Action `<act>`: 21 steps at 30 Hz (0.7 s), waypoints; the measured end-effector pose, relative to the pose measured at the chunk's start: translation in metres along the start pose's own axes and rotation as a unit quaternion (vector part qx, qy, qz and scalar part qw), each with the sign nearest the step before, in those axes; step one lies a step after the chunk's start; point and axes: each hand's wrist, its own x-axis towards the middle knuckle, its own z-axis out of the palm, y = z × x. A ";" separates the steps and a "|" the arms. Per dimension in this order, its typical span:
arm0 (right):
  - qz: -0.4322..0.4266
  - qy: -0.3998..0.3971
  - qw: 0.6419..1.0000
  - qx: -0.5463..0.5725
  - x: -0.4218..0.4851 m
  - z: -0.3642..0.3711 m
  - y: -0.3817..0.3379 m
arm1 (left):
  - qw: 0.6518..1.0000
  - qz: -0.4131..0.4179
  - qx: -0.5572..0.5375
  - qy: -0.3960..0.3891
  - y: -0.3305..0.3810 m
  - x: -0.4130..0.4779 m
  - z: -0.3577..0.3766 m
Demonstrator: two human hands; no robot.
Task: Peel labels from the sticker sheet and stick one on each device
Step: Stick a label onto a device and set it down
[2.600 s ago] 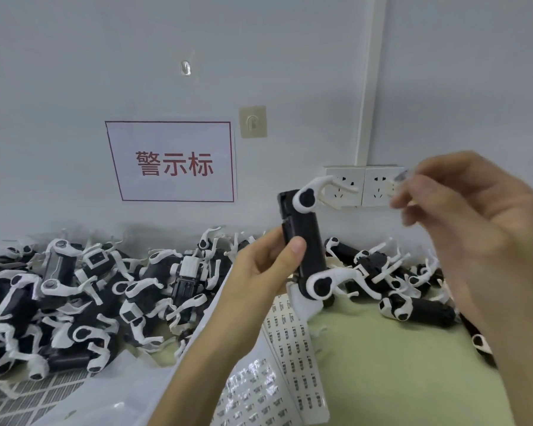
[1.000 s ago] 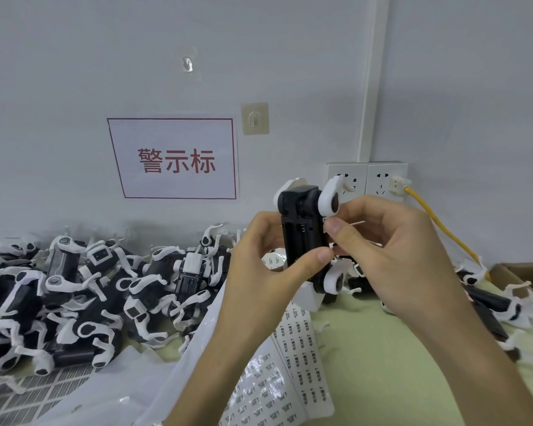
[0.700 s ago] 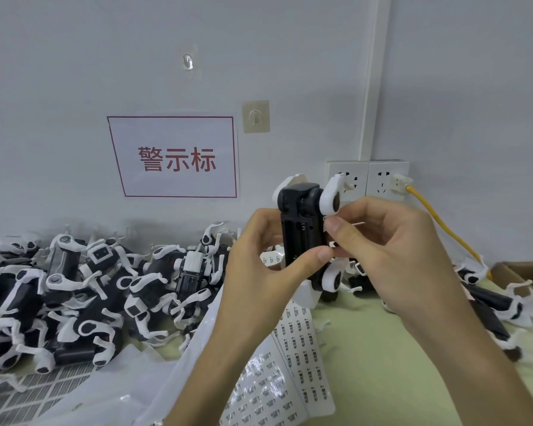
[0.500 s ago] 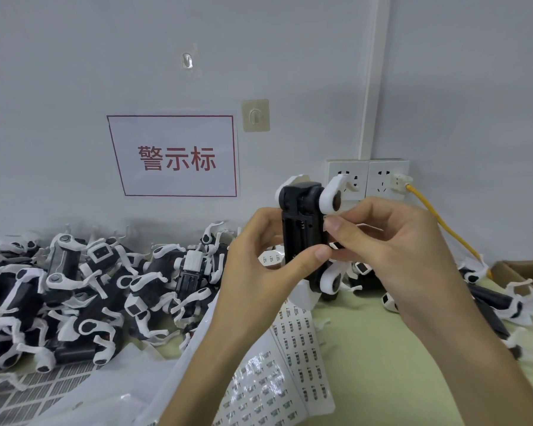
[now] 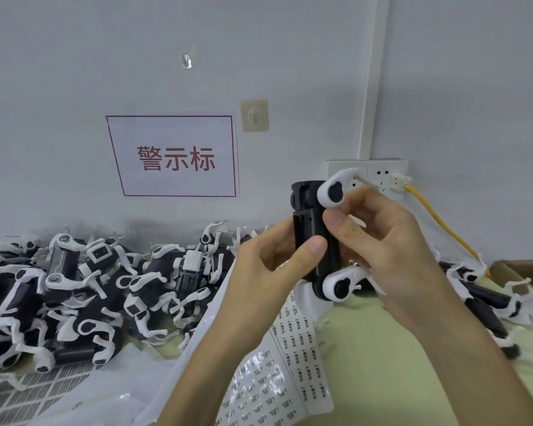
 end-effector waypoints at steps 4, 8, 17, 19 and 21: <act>0.019 -0.058 0.998 0.022 0.001 -0.007 -0.003 | 1.000 -0.001 -0.009 -0.020 0.000 -0.002 -0.001; 0.016 -0.084 0.996 0.040 0.001 -0.010 -0.002 | 0.999 -0.002 -0.020 -0.027 -0.001 0.000 -0.003; -0.025 -0.093 0.995 0.015 0.001 -0.009 0.005 | 0.999 0.008 -0.010 -0.048 -0.004 0.000 -0.005; -0.018 -0.106 0.994 0.024 0.002 -0.011 0.006 | 0.998 0.011 0.004 -0.055 -0.003 0.001 -0.007; -0.007 -0.112 0.993 0.028 0.003 -0.012 0.008 | 0.998 0.008 0.004 -0.057 -0.002 0.000 -0.009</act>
